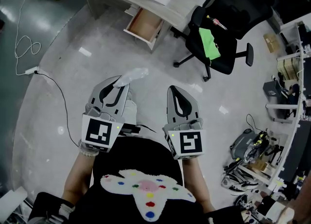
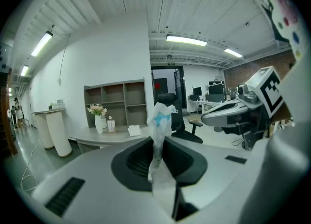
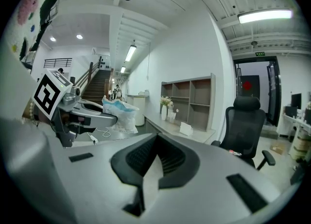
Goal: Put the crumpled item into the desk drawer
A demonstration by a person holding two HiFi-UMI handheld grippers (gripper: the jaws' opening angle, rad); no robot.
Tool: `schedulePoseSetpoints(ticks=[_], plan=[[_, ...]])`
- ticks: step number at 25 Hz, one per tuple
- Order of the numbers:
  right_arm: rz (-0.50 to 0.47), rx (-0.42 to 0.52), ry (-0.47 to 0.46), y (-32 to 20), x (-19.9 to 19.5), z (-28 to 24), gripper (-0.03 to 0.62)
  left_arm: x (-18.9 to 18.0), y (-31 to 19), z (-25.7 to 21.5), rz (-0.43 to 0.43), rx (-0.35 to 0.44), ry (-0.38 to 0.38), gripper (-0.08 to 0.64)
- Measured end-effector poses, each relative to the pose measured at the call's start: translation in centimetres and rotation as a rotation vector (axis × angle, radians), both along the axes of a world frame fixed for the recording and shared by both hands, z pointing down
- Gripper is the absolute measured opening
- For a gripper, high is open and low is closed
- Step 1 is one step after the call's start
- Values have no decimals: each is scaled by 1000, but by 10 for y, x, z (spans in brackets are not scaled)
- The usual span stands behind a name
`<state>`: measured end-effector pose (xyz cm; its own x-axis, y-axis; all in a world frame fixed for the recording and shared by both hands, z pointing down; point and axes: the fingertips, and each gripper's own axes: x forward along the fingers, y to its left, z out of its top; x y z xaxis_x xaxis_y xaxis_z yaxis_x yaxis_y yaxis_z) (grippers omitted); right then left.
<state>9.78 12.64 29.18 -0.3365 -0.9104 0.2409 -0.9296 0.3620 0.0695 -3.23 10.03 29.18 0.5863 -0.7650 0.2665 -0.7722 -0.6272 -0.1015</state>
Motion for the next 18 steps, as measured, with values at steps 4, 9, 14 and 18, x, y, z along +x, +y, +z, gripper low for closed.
schedulePoseSetpoints(ticks=[4, 9, 14, 18], plan=[[18, -10, 2, -32, 0, 0, 5, 1, -35, -1, 19, -2, 2, 64], [40, -25, 7, -72, -4, 1, 5, -2, -78, 1, 44, -12, -11, 64], [63, -43, 11, -113, -7, 2, 5, -6, -121, 8, 60, -46, -26, 64], [81, -49, 14, -144, -10, 0, 5, -9, -153, 6, 72, -46, -22, 64]])
